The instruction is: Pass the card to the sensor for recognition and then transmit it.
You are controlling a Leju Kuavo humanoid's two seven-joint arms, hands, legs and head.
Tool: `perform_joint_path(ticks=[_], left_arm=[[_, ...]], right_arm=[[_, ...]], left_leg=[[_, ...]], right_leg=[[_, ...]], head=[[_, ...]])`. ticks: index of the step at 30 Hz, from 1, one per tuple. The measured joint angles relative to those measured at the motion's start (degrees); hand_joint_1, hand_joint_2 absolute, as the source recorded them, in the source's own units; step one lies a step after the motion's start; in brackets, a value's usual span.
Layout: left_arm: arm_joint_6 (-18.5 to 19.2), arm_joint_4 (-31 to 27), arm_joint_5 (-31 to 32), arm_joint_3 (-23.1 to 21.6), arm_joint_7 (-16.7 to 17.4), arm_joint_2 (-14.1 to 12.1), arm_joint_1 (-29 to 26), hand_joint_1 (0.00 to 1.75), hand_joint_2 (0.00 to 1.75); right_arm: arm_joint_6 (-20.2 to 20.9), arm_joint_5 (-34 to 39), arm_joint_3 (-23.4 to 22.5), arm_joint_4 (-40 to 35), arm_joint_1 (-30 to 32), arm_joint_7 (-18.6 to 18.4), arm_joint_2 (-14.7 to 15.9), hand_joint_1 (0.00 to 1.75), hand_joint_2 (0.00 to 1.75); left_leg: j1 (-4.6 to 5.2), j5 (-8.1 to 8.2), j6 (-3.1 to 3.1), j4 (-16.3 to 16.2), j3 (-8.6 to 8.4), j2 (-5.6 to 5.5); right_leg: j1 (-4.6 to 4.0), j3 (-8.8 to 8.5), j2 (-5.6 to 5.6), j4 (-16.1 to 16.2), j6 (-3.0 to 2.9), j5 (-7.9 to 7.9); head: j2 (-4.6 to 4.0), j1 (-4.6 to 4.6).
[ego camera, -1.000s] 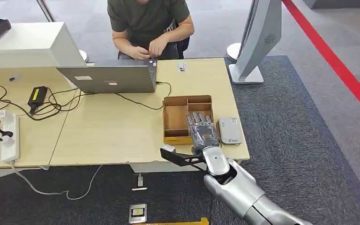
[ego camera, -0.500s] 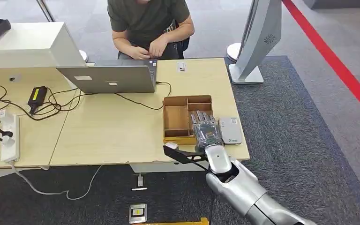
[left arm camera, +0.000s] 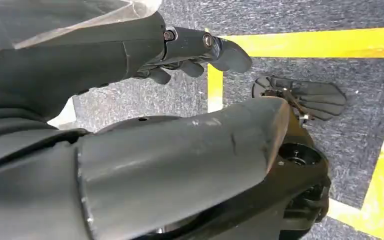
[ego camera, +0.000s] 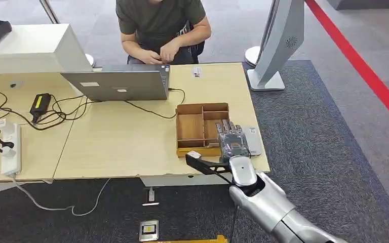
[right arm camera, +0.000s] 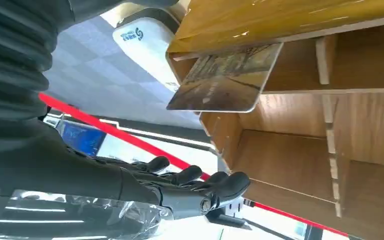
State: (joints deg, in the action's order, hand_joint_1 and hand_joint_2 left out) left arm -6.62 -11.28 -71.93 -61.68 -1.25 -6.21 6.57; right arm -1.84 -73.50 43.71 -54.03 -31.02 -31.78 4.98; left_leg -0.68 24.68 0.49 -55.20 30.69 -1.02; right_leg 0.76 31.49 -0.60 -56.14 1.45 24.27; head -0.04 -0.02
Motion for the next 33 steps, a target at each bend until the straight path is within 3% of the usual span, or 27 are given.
perform_joint_path(ticks=[21, 33], left_arm=[[0.0, 0.0, 0.3, -0.8, 0.2, -0.3, 0.0, 0.0, 0.0], [-1.7, 0.0, -0.5, -0.8, 0.3, -0.2, 0.1, 0.0, 0.0]], right_arm=[[0.8, 0.9, -0.3, -2.1, 1.0, 0.9, 0.8, 0.0, 1.75], [0.6, 0.7, 0.1, -1.8, 1.0, 1.7, -0.4, 0.0, 1.75]], left_leg=[[0.0, 0.0, 0.0, 0.0, 0.01, 0.0], [0.0, 0.0, 0.0, 0.0, 0.01, 0.0]], right_leg=[[0.0, -0.01, 0.0, 0.0, 0.0, 0.0], [0.0, -0.01, 0.0, 0.0, 0.0, 0.0]], head=[[0.0, 0.0], [0.0, 0.0]])
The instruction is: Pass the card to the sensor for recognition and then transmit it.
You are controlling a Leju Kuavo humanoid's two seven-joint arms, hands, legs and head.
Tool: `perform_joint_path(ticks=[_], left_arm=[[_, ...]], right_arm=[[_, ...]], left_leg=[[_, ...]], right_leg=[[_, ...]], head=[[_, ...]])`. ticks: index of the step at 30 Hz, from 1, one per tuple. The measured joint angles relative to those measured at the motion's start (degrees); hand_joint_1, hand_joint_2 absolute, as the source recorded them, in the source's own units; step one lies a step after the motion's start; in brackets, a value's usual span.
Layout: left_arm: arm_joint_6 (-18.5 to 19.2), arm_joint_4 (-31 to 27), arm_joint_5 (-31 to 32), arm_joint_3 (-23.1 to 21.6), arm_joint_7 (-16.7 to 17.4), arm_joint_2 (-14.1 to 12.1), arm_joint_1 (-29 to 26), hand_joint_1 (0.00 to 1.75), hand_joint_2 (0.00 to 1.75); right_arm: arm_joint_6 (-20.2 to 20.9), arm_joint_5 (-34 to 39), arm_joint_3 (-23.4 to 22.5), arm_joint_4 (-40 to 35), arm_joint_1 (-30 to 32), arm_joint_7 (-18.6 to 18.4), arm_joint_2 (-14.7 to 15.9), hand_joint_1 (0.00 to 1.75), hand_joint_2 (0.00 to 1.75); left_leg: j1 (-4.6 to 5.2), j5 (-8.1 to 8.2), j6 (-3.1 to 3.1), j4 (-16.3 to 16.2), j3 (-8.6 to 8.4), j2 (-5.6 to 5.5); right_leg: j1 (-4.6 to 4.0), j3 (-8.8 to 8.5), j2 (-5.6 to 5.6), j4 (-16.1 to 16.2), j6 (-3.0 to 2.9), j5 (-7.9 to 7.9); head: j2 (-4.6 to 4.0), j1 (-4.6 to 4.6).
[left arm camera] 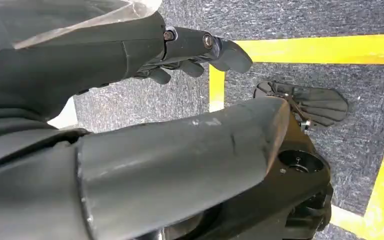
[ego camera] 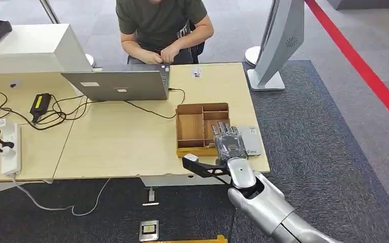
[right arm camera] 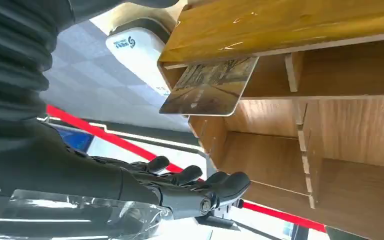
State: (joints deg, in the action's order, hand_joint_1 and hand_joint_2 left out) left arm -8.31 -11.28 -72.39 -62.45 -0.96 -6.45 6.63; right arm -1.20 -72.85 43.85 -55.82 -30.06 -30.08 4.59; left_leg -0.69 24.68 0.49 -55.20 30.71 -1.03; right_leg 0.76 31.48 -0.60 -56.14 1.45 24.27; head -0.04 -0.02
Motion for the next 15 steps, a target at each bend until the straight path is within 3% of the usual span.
perform_joint_path(ticks=[15], left_arm=[[0.0, 0.0, -0.3, 0.0, -0.1, 0.2, 0.0, 0.0, 0.0]], right_arm=[[-0.7, -0.3, 0.0, 1.1, -0.4, -0.9, -0.2, 0.0, 1.75]], left_leg=[[0.0, 0.0, 0.0, 0.0, 0.0, 0.0]], right_leg=[[0.0, 0.0, 0.0, 0.0, 0.0, 0.0]], head=[[0.0, 0.0]])
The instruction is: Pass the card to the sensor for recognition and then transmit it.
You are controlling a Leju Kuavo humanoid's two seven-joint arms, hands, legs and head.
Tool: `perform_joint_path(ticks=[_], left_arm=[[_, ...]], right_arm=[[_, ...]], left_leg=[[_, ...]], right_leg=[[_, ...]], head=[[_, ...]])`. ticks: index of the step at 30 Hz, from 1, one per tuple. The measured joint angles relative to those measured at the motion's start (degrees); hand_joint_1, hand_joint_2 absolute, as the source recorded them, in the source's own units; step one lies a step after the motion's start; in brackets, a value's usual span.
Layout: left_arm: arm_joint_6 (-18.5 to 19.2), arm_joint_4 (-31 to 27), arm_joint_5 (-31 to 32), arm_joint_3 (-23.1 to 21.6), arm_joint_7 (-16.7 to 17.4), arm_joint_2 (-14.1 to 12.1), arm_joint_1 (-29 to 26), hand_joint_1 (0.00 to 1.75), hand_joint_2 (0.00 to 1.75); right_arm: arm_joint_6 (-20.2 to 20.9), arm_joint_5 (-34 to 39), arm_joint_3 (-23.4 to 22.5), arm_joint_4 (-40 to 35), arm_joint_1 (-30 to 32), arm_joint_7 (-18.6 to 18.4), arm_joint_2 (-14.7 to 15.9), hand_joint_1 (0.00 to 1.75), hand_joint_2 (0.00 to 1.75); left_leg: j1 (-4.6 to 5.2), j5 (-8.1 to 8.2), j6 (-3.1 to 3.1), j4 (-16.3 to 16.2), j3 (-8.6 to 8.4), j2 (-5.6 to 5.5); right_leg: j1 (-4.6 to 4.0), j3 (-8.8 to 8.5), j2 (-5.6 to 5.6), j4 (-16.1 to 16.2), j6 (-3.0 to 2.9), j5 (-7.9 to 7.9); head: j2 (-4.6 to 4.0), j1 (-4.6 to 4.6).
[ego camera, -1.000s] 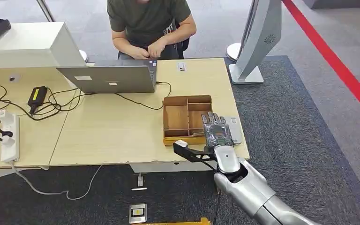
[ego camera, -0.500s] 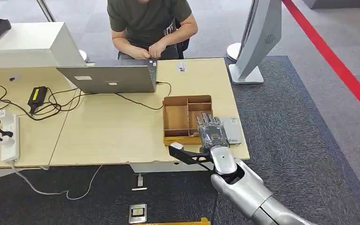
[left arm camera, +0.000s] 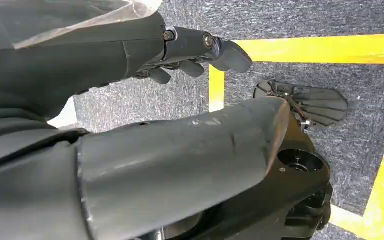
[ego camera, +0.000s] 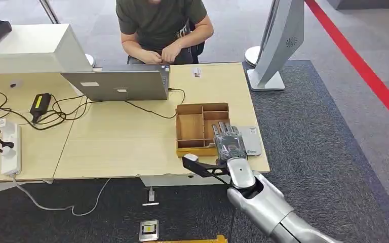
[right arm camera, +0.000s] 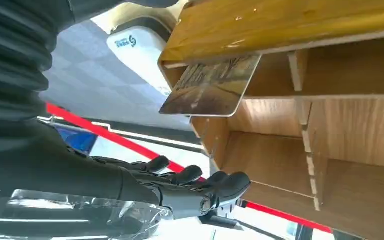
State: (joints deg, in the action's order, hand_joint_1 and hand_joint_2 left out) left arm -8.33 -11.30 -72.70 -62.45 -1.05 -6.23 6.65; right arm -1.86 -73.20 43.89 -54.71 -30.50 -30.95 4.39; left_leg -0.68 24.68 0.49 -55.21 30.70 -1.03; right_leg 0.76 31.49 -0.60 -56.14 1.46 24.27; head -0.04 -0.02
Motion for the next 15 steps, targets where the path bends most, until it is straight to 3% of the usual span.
perform_joint_path(ticks=[8, 9, 10, 15], left_arm=[[0.0, 0.0, -0.1, 0.0, 0.1, 0.0, 0.0, 0.0, 0.0], [0.1, 0.0, 0.0, 0.0, 0.1, 0.0, 0.0, 0.0, 0.0], [0.2, 0.0, 0.1, 0.0, 0.1, 0.0, 0.0, 0.0, 0.0], [1.5, 0.0, 1.1, 0.0, 0.1, 0.0, 0.0, 0.0, 0.0]], right_arm=[[0.1, -0.1, 0.0, 0.3, -0.3, -0.2, 0.2, 0.0, 1.75], [0.1, -0.1, 0.0, 0.3, -0.3, -0.2, 0.2, 1.08, 1.75], [0.2, -0.1, 0.0, 0.3, -0.3, -0.2, 0.2, 1.75, 1.75], [0.9, 1.0, -0.1, 0.2, -0.1, -0.1, 0.7, 1.75, 1.75]], left_leg=[[0.0, 0.0, 0.0, 0.0, 0.0, 0.0], [0.0, 0.0, 0.0, 0.0, 0.0, 0.0], [0.0, 0.0, 0.0, 0.0, 0.0, 0.0], [0.0, 0.0, 0.0, 0.0, -0.01, 0.0]], right_leg=[[0.0, 0.0, 0.0, 0.0, 0.0, 0.0], [0.0, 0.0, 0.0, 0.0, 0.0, 0.0], [0.0, 0.0, 0.0, 0.0, 0.0, 0.0], [0.0, 0.0, 0.0, 0.0, 0.0, 0.0]], head=[[0.0, 0.0], [0.0, 0.0], [0.0, 0.0], [0.0, 0.0]])
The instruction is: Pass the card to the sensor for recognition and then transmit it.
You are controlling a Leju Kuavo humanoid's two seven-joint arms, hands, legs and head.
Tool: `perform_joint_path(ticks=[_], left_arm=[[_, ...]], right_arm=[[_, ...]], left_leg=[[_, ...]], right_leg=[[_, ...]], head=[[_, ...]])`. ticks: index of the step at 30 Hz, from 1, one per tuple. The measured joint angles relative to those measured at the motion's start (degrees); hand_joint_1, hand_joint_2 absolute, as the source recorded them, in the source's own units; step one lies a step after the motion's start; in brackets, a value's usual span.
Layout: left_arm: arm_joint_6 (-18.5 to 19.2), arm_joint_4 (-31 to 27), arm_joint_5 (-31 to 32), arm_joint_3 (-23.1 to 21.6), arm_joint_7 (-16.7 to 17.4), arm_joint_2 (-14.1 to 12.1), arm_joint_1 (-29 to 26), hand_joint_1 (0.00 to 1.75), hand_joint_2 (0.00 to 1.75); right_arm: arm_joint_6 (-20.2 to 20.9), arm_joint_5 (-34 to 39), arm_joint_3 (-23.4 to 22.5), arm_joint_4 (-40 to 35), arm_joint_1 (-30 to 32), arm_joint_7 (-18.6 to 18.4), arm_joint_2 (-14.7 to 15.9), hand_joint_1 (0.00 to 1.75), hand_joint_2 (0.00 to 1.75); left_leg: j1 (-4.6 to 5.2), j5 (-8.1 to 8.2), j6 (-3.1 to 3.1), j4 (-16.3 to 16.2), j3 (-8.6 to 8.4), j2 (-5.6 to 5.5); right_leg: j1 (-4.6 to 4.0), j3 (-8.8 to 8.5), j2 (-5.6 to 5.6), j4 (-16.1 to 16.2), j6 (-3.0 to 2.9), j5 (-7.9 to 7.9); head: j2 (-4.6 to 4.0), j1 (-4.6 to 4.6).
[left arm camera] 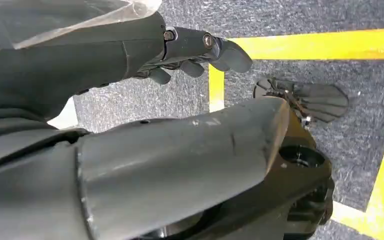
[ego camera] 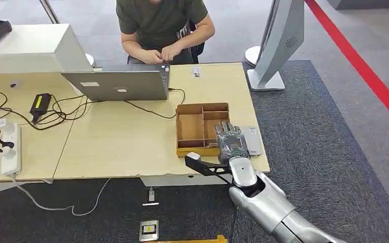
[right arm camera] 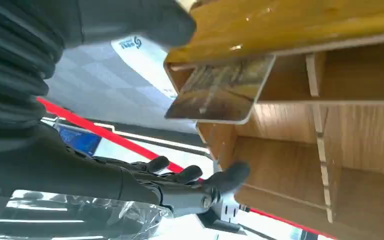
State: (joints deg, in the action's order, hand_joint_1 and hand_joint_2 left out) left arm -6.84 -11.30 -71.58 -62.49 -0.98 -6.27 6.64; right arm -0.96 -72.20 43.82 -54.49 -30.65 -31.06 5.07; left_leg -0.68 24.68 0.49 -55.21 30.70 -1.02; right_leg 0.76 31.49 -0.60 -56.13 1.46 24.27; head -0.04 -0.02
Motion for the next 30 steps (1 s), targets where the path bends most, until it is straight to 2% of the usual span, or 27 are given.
perform_joint_path(ticks=[10, 21, 30], left_arm=[[0.8, 0.0, 0.6, -0.2, -0.1, 0.0, 0.0, 0.0, 0.0], [0.9, 0.0, 0.6, -0.2, -0.1, 0.0, 0.0, 0.0, 0.0], [-0.4, 0.0, -0.6, -0.2, 0.0, 0.2, 0.0, 0.0, 0.0]], right_arm=[[1.2, 1.4, -0.1, -2.0, 1.1, 0.0, 1.2, 1.75, 1.75], [1.1, 1.3, 0.0, -2.4, 1.4, 0.3, 1.1, 1.75, 1.75], [0.8, 1.1, 0.1, -2.0, 1.5, 1.8, 0.2, 1.75, 1.75]], left_leg=[[0.0, 0.0, 0.0, 0.0, 0.0, 0.0], [0.0, 0.0, 0.0, 0.0, 0.0, 0.0], [0.0, 0.0, 0.0, 0.0, -0.01, 0.0]], right_leg=[[0.0, 0.0, 0.0, 0.0, 0.0, 0.0], [0.0, -0.01, 0.0, 0.0, 0.0, 0.0], [0.0, -0.01, 0.0, 0.0, 0.0, 0.0]], head=[[0.0, 0.0], [0.0, 0.0], [0.0, 0.0]])
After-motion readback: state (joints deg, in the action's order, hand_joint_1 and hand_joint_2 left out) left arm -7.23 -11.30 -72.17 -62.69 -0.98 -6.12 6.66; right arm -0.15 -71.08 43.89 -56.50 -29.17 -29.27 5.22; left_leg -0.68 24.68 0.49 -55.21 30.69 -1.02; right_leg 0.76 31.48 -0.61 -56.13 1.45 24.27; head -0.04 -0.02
